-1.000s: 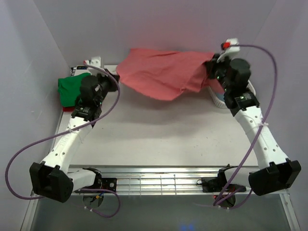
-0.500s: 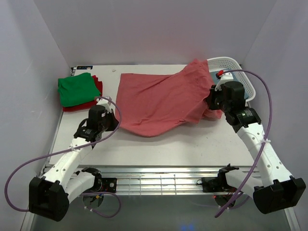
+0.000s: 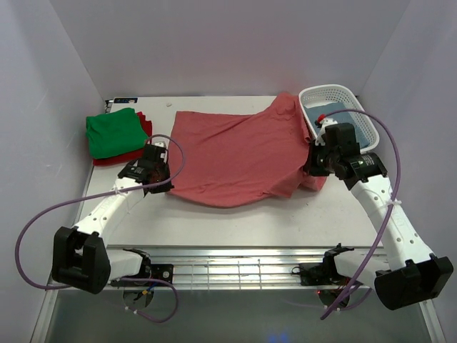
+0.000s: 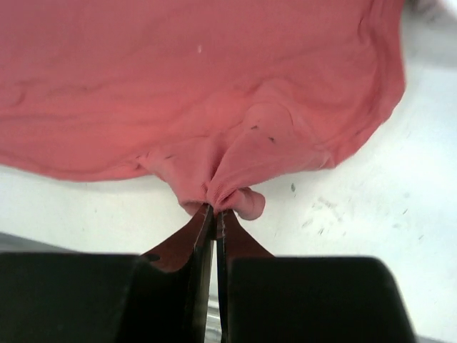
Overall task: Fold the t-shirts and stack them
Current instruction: Flatten out the tshirt
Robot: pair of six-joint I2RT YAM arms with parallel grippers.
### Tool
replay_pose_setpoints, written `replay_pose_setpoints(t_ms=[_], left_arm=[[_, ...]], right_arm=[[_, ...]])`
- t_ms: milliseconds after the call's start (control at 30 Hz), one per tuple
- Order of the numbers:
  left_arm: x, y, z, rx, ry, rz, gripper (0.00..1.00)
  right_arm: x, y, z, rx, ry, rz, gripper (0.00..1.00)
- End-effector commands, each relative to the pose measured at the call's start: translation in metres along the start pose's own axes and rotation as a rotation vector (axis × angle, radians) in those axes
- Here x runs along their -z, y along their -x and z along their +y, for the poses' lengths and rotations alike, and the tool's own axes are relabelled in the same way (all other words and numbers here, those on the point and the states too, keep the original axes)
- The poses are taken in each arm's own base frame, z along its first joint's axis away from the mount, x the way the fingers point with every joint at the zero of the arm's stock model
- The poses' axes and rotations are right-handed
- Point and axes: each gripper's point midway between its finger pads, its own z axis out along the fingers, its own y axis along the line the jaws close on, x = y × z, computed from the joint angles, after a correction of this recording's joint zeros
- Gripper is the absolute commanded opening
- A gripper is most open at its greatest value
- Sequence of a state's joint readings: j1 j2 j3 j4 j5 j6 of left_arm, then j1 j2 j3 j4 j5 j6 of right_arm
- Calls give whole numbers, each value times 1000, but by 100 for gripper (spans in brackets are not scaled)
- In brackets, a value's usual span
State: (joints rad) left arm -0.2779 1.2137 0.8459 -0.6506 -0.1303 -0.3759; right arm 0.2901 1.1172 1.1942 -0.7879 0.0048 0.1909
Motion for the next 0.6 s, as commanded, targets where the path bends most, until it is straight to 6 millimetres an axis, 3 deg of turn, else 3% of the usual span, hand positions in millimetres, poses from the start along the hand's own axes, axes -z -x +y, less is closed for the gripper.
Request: replay_pose_setpoints(t_ms=[0, 67, 300, 433, 467, 533, 567], left_arm=[[13, -5, 1, 8, 26, 94, 0], [13, -8, 1, 12, 37, 137, 0], [34, -38, 4, 18, 51, 322, 14], [47, -42, 4, 24, 46, 333, 30], [50, -41, 5, 27, 45, 328, 45], [59, -40, 6, 26, 44, 326, 55], [62, -39, 6, 26, 44, 322, 61]], right_arm=[[9, -53, 6, -84, 20, 119, 8], [14, -72, 9, -122, 22, 172, 8], [52, -134, 22, -172, -10, 373, 8], [67, -163, 6, -199, -121, 424, 8], [69, -167, 5, -206, -123, 430, 9], [72, -174, 7, -226, -109, 442, 32], [74, -174, 7, -232, -108, 445, 49]])
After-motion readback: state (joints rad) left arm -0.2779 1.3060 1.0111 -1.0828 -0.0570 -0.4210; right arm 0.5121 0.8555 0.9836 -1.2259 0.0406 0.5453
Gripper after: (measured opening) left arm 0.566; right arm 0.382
